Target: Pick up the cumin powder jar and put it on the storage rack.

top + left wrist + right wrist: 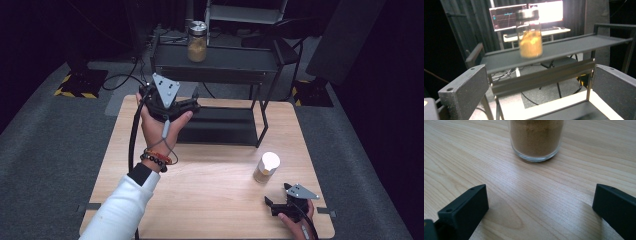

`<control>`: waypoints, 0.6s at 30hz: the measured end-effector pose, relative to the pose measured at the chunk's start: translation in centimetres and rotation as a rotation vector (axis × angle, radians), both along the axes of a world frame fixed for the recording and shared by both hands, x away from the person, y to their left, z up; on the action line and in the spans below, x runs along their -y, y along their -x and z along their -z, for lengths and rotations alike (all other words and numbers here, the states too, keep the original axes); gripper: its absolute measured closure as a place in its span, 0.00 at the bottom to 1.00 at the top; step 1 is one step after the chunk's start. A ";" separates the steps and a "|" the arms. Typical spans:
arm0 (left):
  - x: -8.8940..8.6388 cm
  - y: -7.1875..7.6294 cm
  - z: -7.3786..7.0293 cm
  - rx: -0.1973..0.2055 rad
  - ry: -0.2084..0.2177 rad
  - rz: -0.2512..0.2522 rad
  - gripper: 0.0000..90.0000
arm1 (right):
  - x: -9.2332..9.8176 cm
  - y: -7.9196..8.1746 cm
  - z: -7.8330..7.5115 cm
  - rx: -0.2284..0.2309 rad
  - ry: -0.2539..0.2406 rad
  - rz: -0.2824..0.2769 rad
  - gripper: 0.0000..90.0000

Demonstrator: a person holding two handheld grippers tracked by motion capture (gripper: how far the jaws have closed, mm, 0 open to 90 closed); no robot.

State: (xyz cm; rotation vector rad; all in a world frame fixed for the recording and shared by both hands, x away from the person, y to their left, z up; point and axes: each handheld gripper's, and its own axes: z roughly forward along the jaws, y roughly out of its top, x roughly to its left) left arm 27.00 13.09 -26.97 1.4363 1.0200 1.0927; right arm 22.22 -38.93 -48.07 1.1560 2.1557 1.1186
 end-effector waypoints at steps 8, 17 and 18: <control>-0.2 1.2 3.8 -0.054 -0.001 -0.016 0.00 | 0.0 0.0 0.0 0.001 0.001 -0.001 0.00; -0.6 2.7 8.4 -0.103 -0.014 -0.016 0.00 | 0.0 0.0 0.0 0.002 0.001 -0.001 0.00; -0.6 2.9 8.9 -0.106 -0.020 -0.020 0.00 | 0.0 0.0 0.0 0.002 0.001 -0.001 0.00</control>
